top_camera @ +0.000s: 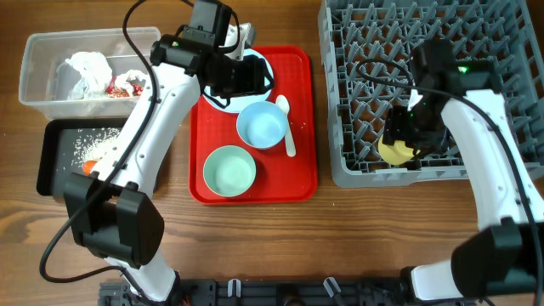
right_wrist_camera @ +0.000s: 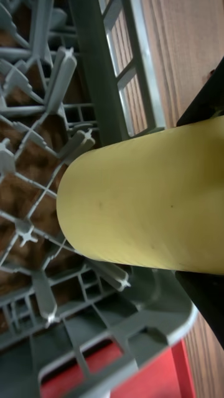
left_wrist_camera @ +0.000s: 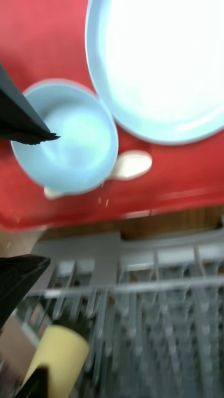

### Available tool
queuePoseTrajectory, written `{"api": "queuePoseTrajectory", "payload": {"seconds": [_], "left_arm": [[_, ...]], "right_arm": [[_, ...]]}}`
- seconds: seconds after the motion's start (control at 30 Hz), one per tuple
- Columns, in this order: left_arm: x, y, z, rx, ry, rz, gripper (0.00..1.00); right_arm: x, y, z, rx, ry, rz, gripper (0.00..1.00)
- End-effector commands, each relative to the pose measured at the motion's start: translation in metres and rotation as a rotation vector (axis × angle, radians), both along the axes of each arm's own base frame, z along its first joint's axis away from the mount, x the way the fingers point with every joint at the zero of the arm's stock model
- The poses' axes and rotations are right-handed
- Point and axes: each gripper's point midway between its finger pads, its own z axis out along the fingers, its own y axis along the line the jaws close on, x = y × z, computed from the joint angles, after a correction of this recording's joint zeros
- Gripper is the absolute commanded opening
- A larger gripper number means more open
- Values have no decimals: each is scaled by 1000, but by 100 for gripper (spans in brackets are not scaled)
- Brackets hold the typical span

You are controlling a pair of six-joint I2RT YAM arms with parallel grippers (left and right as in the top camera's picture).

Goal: Sort waste into correct bins and load items into the dishwasher rack

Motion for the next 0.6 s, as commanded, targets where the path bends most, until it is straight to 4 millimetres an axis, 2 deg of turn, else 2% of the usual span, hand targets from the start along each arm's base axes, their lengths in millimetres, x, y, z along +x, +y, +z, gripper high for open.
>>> {"api": "queuePoseTrajectory", "payload": {"seconds": [0.0, 0.07, 0.13, 0.27, 0.37, 0.47, 0.5, 0.57], "left_arm": [[8, 14, 11, 87, -74, 43, 58], [8, 14, 11, 88, -74, 43, 59], [9, 15, 11, 91, -75, 44, 59], [8, 16, 10, 99, -74, 45, 59], [7, 19, 8, 120, -75, 32, 59], [-2, 23, 2, 156, -55, -13, 58], [-5, 24, 1, 161, -39, -14, 57], [-14, 32, -4, 173, 14, 3, 52]], "right_arm": [[3, -3, -13, -28, 46, 6, 70], [8, -3, -20, -28, 52, 11, 91], [16, -1, -22, -18, 24, 13, 100], [43, 36, -10, 191, -92, 114, 100], [65, 66, 27, 335, -215, 207, 100], [78, 88, 60, 354, -314, 305, 100], [81, 101, 69, 368, -343, 337, 100], [87, 144, 83, 470, -420, 434, 100]]}}
